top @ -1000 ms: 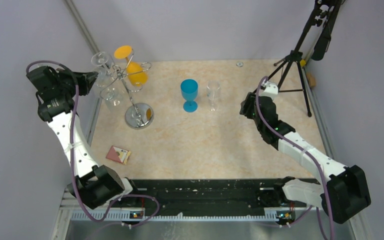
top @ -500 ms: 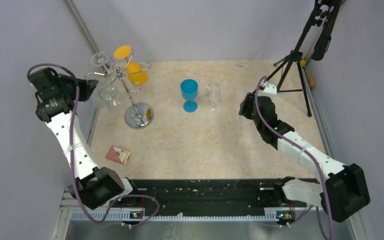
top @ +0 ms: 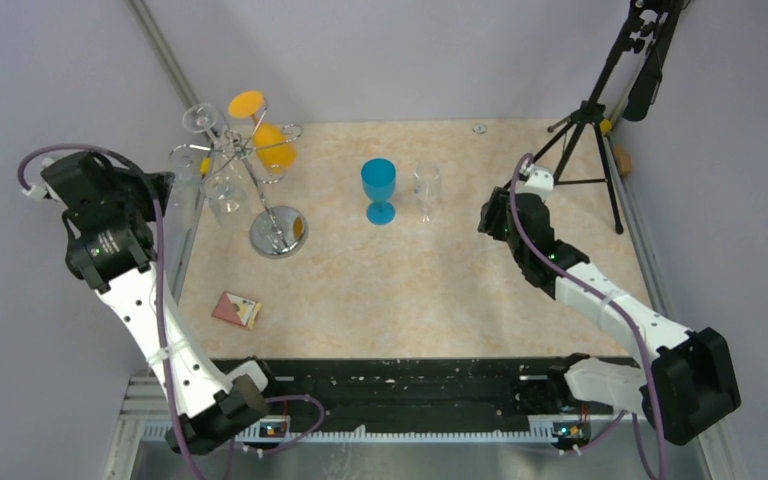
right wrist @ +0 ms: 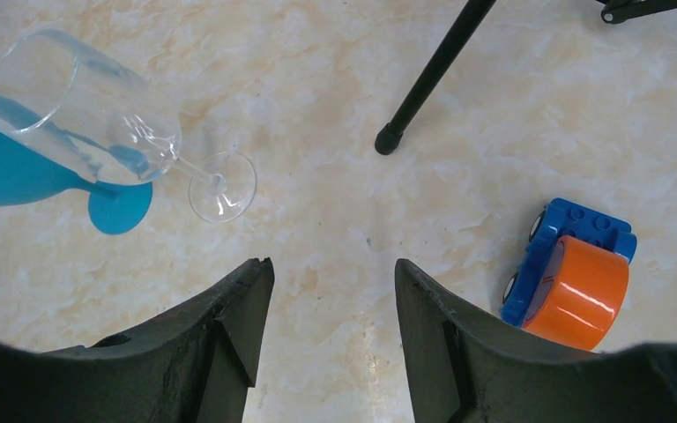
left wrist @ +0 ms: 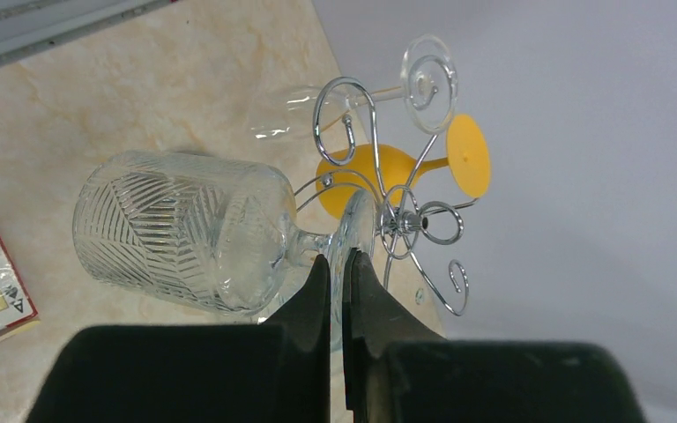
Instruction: Take the wine glass off the wine glass rack
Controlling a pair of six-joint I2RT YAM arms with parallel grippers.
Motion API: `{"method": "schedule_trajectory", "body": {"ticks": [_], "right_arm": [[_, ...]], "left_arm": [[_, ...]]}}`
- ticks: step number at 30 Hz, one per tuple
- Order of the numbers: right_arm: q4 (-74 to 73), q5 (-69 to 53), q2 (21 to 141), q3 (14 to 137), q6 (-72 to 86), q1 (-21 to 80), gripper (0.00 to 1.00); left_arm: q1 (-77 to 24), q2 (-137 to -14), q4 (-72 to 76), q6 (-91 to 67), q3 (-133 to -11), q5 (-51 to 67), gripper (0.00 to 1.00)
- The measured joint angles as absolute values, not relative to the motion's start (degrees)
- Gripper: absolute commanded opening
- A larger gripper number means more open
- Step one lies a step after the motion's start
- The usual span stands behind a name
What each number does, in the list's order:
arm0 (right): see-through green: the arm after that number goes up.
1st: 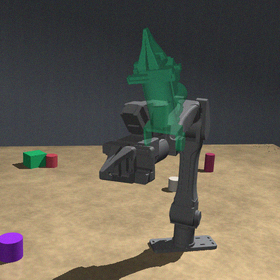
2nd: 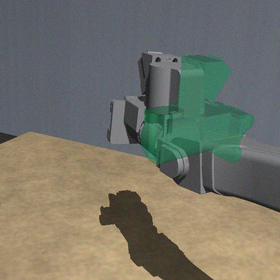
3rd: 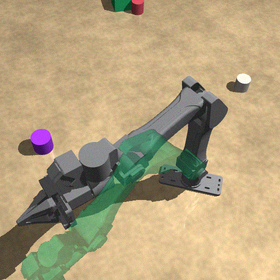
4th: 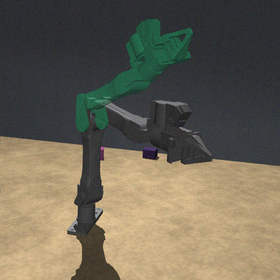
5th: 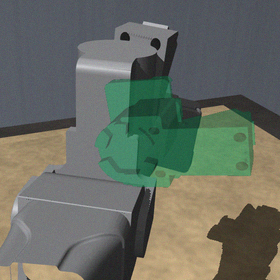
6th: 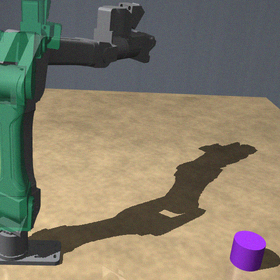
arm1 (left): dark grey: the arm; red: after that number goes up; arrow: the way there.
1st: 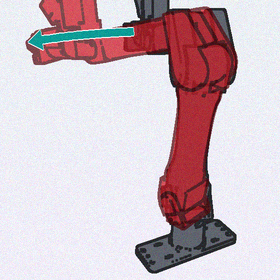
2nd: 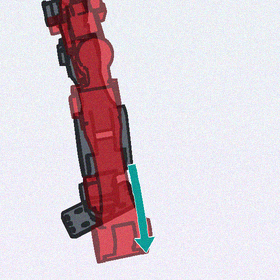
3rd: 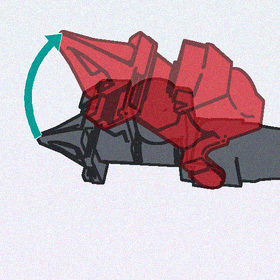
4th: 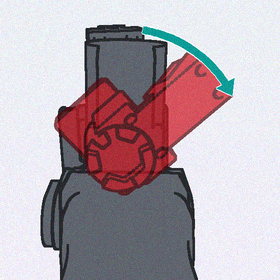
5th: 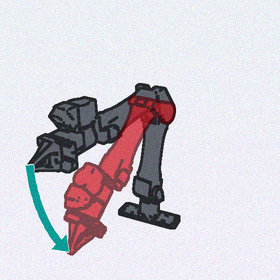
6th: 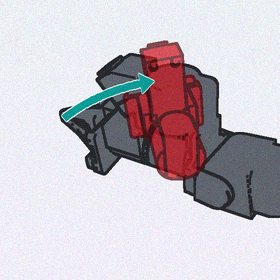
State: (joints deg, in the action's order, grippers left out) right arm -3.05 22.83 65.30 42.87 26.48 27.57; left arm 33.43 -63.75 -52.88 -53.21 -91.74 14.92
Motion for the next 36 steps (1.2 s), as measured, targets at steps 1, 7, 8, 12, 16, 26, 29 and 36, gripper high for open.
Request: {"method": "schedule_trajectory", "body": {"ticks": [1, 7, 8, 12, 16, 26, 29, 36], "right_arm": [[-3.05, 22.83, 65.25, 42.87, 26.39, 27.57, 0.58], [-3.44, 22.87, 64.05, 42.87, 26.0, 27.57, 0.69], [-3.42, 22.83, 63.83, 42.87, 25.96, 27.57, 0.71], [-3.44, 22.55, 63.55, 42.92, 25.5, 27.55, 0.73], [-3.97, 22.13, 63.55, 43.75, 24.99, 27.57, 0.74], [-3.97, 17.85, 67.51, 50.11, 23.38, 27.55, 0.81], [-4.14, 15.31, 70.76, 53.6, 23.05, 27.55, 0.81], [-1.32, 5.91, 72.58, 59.4, 23.22, 27.51, 0.81]], "left_arm": [[33.43, -63.16, -53.41, -53.19, -92.4, 14.09, 0.0], [33.43, -59.18, -52.07, -53.17, -95.64, 12.01, 0.0], [33.43, -58.63, -51.03, -53.19, -95.64, 12.56, 0.0], [33.43, -57.63, -42.41, -54.52, -95.53, 17.89, 0.0], [33.43, -58.85, -29.8, -58.89, -94.8, 25.52, 0.0], [17.47, -69.34, 1.41, -75.29, -89.38, 31.38, 0.0], [7.84, -76.55, 8.56, -79.15, -89.54, 32.86, 0.0], [-1.85, -86.8, 20.21, -90.41, -88.92, 34.72, 0.0]]}}
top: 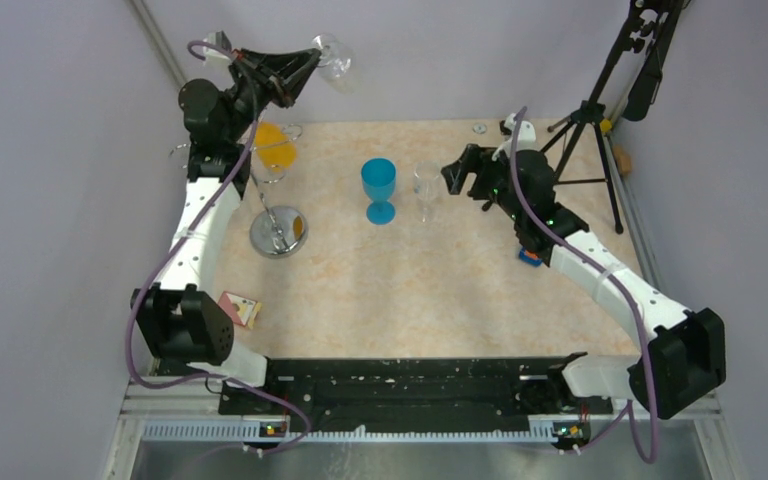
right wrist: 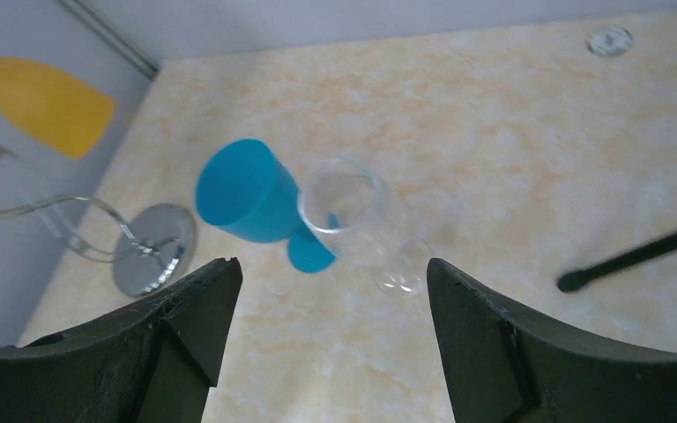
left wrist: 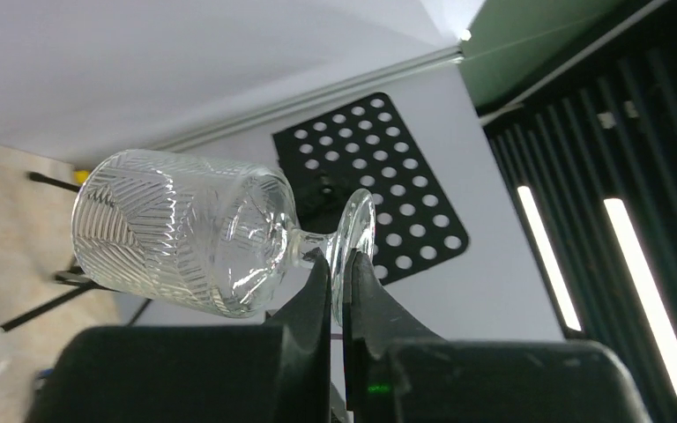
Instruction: Take the wine glass off the wine glass rack
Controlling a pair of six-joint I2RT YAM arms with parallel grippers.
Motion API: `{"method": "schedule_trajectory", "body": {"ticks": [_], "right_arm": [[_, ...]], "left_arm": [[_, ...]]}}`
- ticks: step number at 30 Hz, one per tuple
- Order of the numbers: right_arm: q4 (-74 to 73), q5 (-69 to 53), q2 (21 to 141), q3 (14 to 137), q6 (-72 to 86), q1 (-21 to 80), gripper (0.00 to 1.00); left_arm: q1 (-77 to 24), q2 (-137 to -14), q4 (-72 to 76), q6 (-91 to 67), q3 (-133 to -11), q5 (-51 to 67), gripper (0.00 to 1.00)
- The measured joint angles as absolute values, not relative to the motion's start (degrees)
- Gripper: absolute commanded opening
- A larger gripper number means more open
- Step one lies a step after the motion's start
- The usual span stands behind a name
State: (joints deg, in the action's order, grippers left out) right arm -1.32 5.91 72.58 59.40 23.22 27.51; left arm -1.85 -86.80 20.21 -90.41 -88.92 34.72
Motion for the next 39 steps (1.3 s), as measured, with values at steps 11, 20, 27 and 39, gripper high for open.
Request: {"method": "schedule_trajectory", "body": {"ticks": [11, 20, 27, 39], "right_arm": [[23.38, -10.72, 71.33, 60.2, 36.16, 27.46, 0.83], [53.6, -13.91, 81.89, 62.22, 56.53, 27.44, 0.77], [64.79, -17.28, 91.92, 68.75, 66.89, 27.46, 0.66], [73.63, -21.21, 95.64, 73.76, 72.73, 30.33, 0.73]], "left_arm": [[-9.34, -87.72, 37.52, -109.51, -85.69, 33.78, 0.0], [-9.93, -87.66, 44.75, -117.6, -77.76, 32.88, 0.0], [-10.26, -86.94, 45.06, -118.61, -75.02, 33.01, 0.0], [-10.31, -84.82, 49.36, -118.85, -73.69, 33.21, 0.0]]}}
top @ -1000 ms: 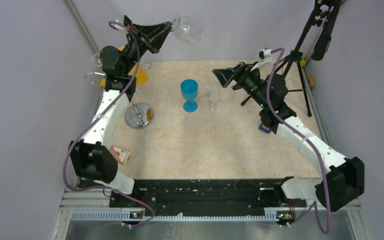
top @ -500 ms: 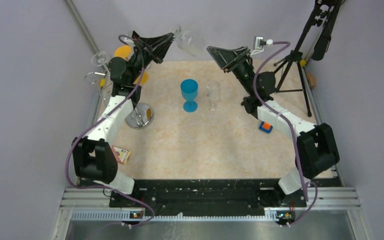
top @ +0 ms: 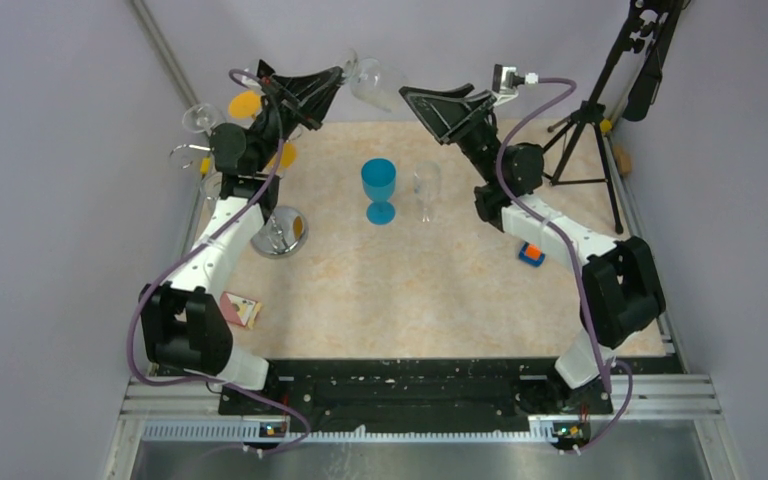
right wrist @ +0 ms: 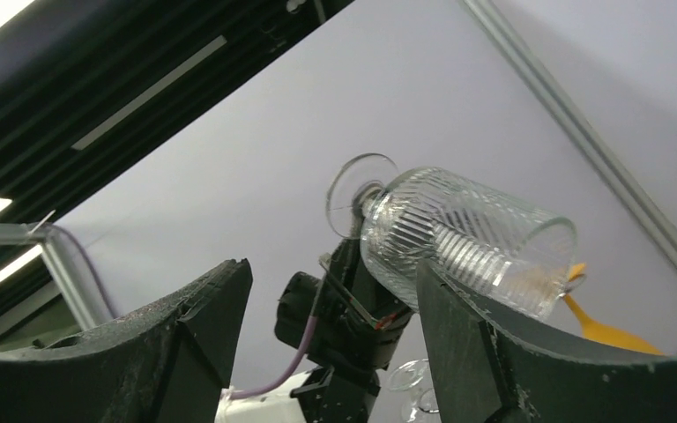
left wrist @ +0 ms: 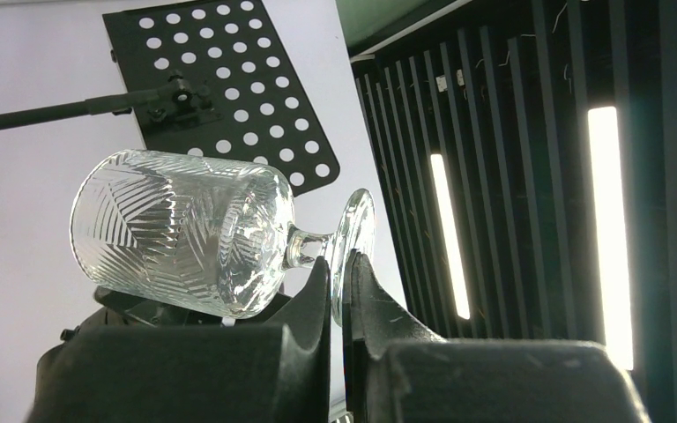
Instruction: Take the wine glass off the wine glass rack
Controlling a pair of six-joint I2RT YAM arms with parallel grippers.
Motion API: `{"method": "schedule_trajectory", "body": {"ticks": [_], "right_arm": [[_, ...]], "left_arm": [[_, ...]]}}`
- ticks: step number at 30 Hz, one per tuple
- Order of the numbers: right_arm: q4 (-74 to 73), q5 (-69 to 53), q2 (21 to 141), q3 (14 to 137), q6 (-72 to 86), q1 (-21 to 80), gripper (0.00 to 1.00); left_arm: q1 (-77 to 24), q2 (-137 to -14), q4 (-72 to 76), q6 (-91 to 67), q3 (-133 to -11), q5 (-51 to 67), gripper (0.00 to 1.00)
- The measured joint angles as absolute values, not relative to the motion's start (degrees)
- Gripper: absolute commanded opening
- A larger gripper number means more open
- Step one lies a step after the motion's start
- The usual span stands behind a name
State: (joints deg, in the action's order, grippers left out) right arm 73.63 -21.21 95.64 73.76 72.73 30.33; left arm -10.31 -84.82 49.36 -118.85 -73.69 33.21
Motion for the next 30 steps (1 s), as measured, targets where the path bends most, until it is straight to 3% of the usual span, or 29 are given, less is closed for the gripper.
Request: {"method": "schedule_trajectory", "body": {"ticks": [10, 21, 25, 30], "right_arm": [[62.43, -10.22, 88.55, 68.14, 62.54, 32.16, 0.72], [63.72, -14.57, 92.84, 71.09, 65.21, 32.16, 0.66], [71.22, -19.27, 96.77, 74.87, 69.63, 32.21, 0.53], [76.07, -21.56, 100.07, 77.71, 72.93, 32.14, 0.27]], "left_arm": [[-10.31, -83.81, 48.84, -118.85, -73.56, 33.23, 0.0], [-10.35, -82.96, 49.04, -118.85, -73.56, 33.39, 0.0], [-10.72, -82.96, 50.17, -118.85, -73.56, 33.15, 0.0], [-11.27, -82.63, 52.86, -119.77, -73.58, 33.19, 0.0]]}}
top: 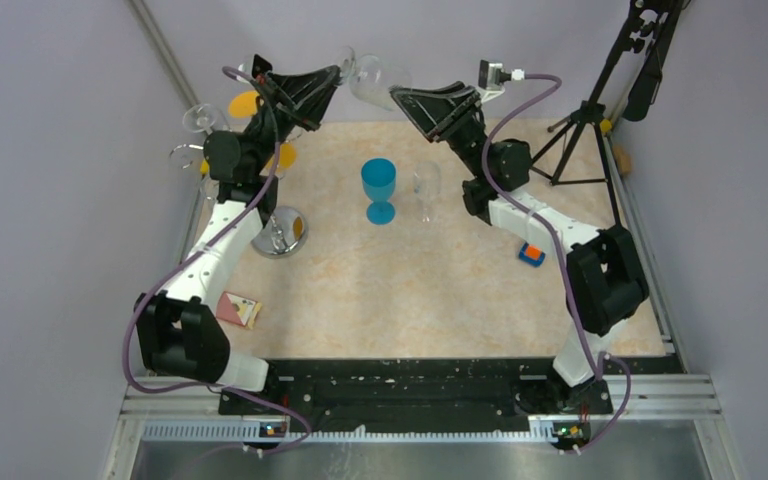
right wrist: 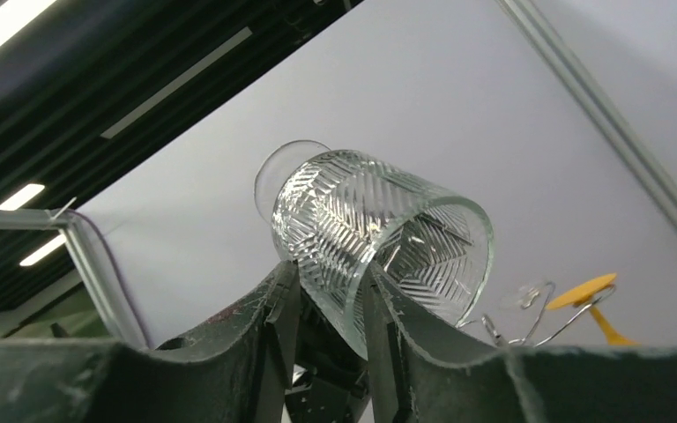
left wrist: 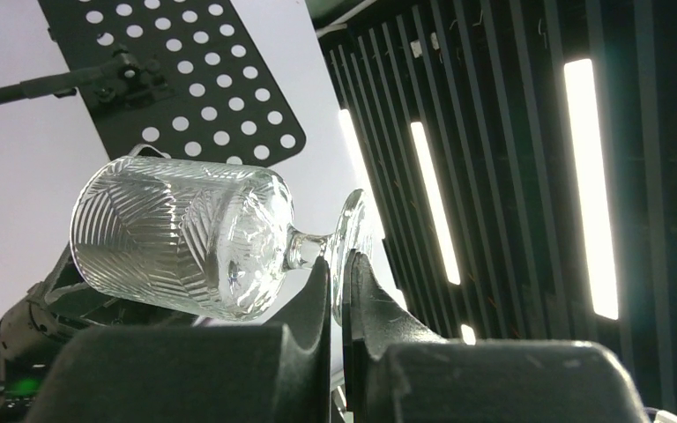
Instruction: Take the wine glass off the wine glass rack
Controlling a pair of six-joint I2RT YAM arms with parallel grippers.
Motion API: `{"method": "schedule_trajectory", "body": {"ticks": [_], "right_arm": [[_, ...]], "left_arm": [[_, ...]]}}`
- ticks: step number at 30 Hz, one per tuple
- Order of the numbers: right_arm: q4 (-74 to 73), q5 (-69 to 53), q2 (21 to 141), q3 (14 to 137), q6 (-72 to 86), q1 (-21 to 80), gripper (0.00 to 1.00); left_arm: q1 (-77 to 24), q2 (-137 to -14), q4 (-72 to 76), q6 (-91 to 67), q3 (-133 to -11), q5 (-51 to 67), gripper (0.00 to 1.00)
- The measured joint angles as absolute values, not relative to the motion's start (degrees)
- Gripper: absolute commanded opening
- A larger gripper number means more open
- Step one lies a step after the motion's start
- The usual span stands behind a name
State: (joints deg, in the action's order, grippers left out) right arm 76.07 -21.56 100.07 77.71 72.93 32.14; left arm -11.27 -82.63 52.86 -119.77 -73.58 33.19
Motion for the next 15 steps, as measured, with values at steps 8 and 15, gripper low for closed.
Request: {"method": "schedule_trajectory", "body": {"ticks": [8, 15], "right_arm": [[81.03, -24.47, 100.4, 79.02, 75.05, 32.53, 0.0], [80.01, -22.98, 100.29, 79.5, 74.46, 32.62, 0.0]], "left_arm": [[-11.44, -82.41, 53.41, -119.79, -73.65, 31.81, 0.52], [-11.57, -82.37, 54.81, -119.79, -76.77, 32.14, 0.78]]}}
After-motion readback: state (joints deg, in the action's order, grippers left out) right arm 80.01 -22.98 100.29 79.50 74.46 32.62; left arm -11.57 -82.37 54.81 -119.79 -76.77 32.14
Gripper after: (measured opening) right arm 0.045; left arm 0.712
